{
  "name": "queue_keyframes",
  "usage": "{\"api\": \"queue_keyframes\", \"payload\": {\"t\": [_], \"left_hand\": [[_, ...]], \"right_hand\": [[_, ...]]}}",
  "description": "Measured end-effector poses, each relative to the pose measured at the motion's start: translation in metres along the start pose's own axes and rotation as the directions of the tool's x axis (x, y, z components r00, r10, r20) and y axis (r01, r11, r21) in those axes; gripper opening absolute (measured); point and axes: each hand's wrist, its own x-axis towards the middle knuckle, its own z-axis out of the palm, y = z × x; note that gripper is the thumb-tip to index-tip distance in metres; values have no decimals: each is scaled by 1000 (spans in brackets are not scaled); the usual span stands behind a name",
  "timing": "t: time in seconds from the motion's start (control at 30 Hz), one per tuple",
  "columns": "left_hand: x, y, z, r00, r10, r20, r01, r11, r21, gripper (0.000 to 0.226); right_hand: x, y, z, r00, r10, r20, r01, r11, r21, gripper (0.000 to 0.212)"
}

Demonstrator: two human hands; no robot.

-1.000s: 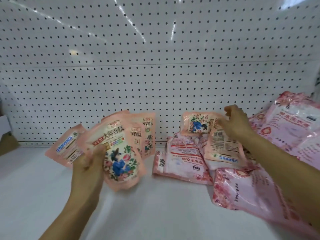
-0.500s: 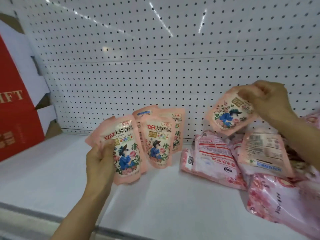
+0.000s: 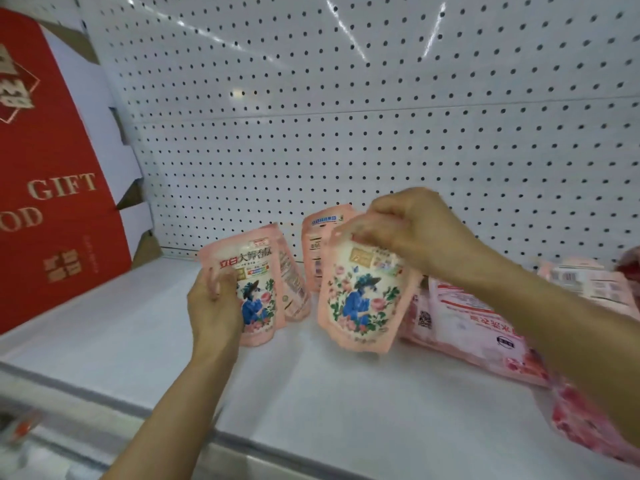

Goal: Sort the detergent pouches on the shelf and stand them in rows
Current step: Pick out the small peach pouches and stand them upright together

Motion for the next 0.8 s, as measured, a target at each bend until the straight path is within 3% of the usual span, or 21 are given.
{"api": "queue_keyframes", "payload": {"t": [0.1,0.2,0.23,0.43,0.6,0.7,0.8], "left_hand": [[12,7,16,994,-1,111,-5,998,59,18],[19,11,26,974,-82,211,68,995,71,26],[19,11,28,970,-96,225,83,994,66,28],[14,9,22,969,-62,239,43,996,83,23],[10,12,14,972,7,236,-20,998,53,47],[8,14,9,970,65,233,-83,994,67,62],[2,14,4,971,151,187,-181,971,157,74]], "right_hand": [[0,-7,33,996,-43,80,61,970,-236,21],[0,-6,50,992,-71,101,101,936,-336,10],[1,-5,51,994,-73,85,98,933,-346,4],[-2,-3,48,998,-55,37,64,937,-345,27],[-20,0,48,980,-187,-68,148,914,-378,45],[-37,6,46,954,-258,-152,183,905,-385,46],[-54,21,22,978,-153,-143,91,925,-369,45]]}}
